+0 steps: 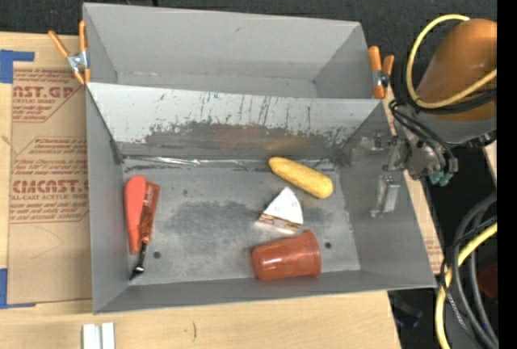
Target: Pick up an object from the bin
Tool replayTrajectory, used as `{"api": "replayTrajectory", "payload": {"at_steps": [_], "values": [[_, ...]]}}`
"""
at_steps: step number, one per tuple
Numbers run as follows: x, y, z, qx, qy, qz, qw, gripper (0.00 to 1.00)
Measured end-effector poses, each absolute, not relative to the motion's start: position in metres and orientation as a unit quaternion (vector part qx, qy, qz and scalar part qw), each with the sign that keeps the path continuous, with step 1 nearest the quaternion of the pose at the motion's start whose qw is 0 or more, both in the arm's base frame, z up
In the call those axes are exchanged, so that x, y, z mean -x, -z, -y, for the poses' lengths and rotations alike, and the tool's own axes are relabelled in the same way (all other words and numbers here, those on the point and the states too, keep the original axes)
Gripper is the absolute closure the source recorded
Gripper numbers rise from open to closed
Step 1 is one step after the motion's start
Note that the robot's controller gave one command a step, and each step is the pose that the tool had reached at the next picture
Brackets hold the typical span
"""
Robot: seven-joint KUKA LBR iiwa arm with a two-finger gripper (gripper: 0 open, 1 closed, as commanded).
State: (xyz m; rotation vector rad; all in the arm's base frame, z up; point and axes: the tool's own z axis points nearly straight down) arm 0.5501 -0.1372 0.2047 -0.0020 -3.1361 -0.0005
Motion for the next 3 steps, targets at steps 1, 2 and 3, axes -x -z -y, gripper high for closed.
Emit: {"api": "replayTrajectory", "payload": {"at_steps": [1,2,3], "values": [[-0.552,-0.209,0.137,0.000,0.000,1.000,-0.001,0.00],[-0.570,-0.168,0.115,-0.006,-0.002,1.000,-0.005,0.00],[-0.582,-0.099,0.105,-0.018,-0.001,1.000,-0.004,0.00]]}}
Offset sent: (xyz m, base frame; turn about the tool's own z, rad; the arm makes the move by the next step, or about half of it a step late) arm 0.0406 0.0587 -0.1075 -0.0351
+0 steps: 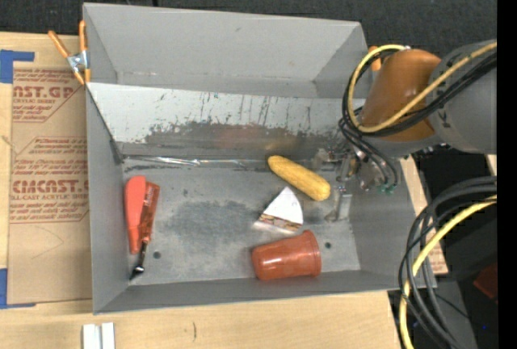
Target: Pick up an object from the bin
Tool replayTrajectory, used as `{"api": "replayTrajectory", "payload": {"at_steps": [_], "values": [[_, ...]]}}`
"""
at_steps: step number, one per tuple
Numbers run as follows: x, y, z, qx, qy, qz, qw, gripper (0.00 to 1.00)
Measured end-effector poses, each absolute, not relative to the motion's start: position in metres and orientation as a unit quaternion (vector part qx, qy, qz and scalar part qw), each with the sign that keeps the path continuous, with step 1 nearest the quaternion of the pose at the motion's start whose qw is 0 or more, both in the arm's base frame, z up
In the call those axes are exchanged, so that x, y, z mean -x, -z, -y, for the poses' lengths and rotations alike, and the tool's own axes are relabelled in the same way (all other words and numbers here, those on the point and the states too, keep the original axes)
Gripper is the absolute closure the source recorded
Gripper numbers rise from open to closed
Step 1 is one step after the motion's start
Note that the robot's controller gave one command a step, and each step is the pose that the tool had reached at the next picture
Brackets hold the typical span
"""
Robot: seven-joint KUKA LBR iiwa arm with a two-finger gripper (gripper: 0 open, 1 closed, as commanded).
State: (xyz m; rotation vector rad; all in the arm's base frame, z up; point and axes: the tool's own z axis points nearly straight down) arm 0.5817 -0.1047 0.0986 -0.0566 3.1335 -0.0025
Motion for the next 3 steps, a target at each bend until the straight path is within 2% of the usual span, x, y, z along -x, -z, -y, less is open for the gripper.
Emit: {"api": "replayTrajectory", "payload": {"at_steps": [1,2,3], "values": [[-0.586,-0.075,0.075,-0.040,0.001,-0.999,0.002,0.00],[-0.581,-0.071,0.060,-0.094,0.000,-0.996,0.005,0.00],[-0.555,-0.070,0.026,-0.036,0.001,-0.999,0.003,1.00]]}}
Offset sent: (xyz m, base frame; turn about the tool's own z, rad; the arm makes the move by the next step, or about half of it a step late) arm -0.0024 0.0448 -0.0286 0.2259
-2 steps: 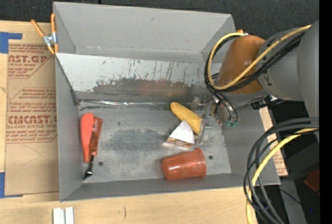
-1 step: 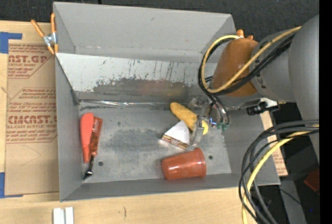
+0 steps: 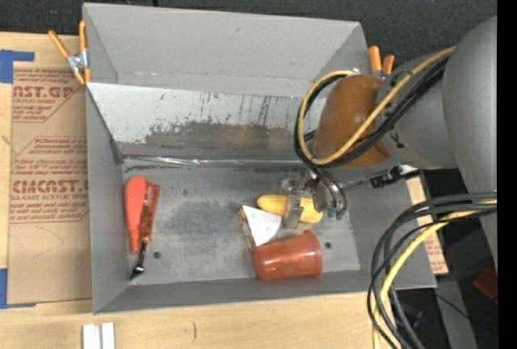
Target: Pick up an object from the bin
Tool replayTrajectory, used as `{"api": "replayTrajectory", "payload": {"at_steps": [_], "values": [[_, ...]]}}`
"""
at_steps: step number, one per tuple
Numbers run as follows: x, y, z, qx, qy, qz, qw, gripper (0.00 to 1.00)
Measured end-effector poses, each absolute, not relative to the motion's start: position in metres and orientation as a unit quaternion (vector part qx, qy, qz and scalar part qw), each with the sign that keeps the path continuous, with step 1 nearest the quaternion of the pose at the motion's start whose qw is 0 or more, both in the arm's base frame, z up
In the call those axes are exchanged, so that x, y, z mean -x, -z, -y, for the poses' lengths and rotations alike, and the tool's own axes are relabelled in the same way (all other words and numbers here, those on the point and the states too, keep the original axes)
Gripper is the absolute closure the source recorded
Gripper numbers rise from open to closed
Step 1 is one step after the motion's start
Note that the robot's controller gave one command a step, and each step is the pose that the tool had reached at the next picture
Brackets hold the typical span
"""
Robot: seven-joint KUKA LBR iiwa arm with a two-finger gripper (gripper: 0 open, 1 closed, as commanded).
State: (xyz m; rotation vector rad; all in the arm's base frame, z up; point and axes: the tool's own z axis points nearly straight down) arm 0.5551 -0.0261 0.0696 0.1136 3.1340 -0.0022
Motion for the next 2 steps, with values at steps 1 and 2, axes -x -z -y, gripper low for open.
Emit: {"api": "replayTrajectory", "payload": {"at_steps": [1,2], "values": [[-0.555,-0.070,0.026,-0.036,0.001,-0.999,0.003,1.00],[-0.551,-0.186,0.020,-0.003,0.001,-1.000,0.004,1.00]]}}
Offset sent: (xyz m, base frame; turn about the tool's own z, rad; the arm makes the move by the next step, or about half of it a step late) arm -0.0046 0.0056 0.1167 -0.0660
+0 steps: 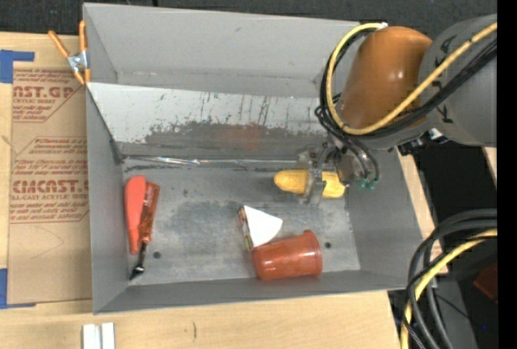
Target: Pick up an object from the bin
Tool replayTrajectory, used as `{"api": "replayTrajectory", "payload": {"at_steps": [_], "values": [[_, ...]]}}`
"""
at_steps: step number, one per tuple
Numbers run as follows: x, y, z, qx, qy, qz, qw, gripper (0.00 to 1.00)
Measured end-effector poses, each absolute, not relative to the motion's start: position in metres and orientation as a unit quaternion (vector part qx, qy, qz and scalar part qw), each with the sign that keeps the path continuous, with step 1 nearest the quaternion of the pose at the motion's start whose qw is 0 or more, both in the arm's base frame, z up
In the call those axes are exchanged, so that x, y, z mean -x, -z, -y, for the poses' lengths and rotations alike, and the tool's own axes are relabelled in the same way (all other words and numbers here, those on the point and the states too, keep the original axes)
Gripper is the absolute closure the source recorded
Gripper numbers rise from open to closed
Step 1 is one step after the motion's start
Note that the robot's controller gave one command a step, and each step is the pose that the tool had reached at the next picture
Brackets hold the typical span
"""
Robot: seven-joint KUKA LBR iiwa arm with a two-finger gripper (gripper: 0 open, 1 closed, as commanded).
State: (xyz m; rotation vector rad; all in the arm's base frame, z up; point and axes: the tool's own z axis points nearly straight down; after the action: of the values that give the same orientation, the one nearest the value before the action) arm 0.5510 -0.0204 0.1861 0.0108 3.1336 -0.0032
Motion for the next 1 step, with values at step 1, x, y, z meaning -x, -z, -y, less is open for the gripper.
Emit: {"api": "replayTrajectory", "payload": {"at_steps": [1], "values": [[-0.5510,-0.1861,0.0204,-0.003,0.001,-1.000,0.004,1.00]]}}
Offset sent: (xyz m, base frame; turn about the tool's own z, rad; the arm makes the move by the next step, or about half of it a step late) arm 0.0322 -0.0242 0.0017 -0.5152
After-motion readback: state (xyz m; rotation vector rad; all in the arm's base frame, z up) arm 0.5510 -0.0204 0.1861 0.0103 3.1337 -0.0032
